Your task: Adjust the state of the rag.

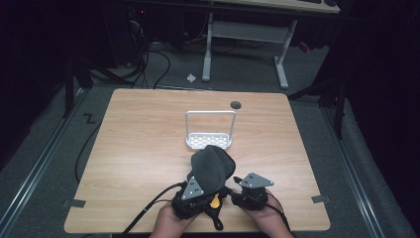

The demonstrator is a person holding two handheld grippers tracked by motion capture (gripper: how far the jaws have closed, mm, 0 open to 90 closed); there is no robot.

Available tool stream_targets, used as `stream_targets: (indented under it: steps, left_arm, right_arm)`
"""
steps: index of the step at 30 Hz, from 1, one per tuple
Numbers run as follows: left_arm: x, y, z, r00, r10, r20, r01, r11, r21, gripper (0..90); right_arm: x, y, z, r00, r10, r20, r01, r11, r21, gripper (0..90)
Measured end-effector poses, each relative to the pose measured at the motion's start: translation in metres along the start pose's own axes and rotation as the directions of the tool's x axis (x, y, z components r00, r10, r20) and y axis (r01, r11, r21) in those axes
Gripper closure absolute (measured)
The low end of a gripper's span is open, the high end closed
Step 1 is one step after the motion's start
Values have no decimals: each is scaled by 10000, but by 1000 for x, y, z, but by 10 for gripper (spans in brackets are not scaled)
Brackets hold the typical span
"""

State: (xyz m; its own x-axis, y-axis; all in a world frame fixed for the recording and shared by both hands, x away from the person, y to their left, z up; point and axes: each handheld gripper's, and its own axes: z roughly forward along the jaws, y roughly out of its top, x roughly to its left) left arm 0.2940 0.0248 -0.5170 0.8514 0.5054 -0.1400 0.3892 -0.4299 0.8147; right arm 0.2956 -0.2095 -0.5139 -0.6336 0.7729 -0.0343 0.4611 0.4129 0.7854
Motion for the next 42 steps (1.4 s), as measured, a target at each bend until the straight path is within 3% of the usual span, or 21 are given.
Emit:
stream_targets:
  steps: [7, 11, 12, 17, 23, 27, 28, 33, 39, 42]
  left_arm:
    - [6, -4, -5, 9997, -242, -45, 242, 9996, -139, 848]
    - [11, -3, -12, 9995, -209, -224, 204, 9995, -228, 850]
    - [14, -3, -16, 9992, -288, -277, 280, 9992, -295, 852]
    - [36, -5, -34, 9950, -751, -664, 720, 9962, -480, 856]
    - [58, -10, -47, 9854, -1245, -1161, 1187, 9914, -558, 857]
    - [75, -15, -55, 9733, -1614, -1631, 1525, 9861, -653, 858]
    - [79, -16, -57, 9693, -1687, -1790, 1594, 9851, -651, 858]
    - [98, -24, -65, 9514, -2278, -2070, 2162, 9733, -775, 857]
    - [112, -32, -69, 9346, -2622, -2404, 2519, 9650, -732, 857]
    - [118, -35, -71, 9257, -2780, -2564, 2705, 9605, -650, 858]
  right_arm:
    - [13, 1, 13, 9985, -108, -540, 137, 9985, 529, 575]
    - [17, 1, 18, 9969, -169, -767, 243, 9950, 969, 775]
    - [18, 1, 17, 9973, -343, -655, 405, 9945, 961, 828]
    - [13, 1, 15, 9988, -398, -296, 427, 9935, 1056, 840]
    - [-9, -4, 8, 9983, -235, 539, 174, 9937, 1109, 848]
    - [-28, -10, 2, 9942, 71, 1071, -193, 9933, 1136, 850]
    - [-38, -12, -1, 9901, 157, 1396, -318, 9930, 1135, 850]
    - [-57, -17, -6, 9805, 588, 1876, -801, 9909, 1079, 850]
    - [-79, -23, -13, 9623, 907, 2565, -1204, 9874, 1023, 850]
    - [-92, -27, -17, 9473, 1014, 3039, -1377, 9854, 1004, 850]
